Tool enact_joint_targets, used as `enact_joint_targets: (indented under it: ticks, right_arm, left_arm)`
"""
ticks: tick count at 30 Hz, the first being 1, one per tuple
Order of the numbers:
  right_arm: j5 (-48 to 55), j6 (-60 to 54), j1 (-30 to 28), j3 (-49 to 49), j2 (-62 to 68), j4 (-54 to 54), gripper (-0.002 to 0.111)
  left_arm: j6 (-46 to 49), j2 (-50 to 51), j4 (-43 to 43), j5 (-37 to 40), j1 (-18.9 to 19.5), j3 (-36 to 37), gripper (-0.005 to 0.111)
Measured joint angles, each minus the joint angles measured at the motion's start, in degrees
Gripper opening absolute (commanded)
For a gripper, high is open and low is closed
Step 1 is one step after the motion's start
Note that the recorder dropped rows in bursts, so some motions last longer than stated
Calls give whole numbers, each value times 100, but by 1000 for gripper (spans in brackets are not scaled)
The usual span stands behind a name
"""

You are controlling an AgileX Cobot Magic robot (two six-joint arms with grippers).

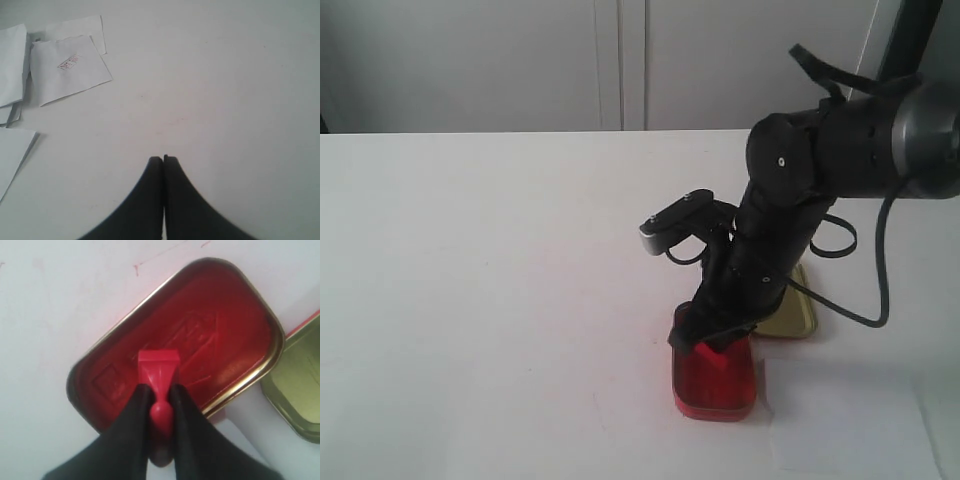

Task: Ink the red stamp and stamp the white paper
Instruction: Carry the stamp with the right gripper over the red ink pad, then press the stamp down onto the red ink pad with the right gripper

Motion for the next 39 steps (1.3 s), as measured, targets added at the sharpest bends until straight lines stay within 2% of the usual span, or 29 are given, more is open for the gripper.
enact_joint_targets:
  ticks: [15,39]
  right_arm:
    - [-259,506,0,-34,510,-185,0]
    - [-624,620,0,280,263,-265,0]
  left_arm:
    - [0,0,0,0,0,0,0]
    - [0,0,0,0,0,0,0]
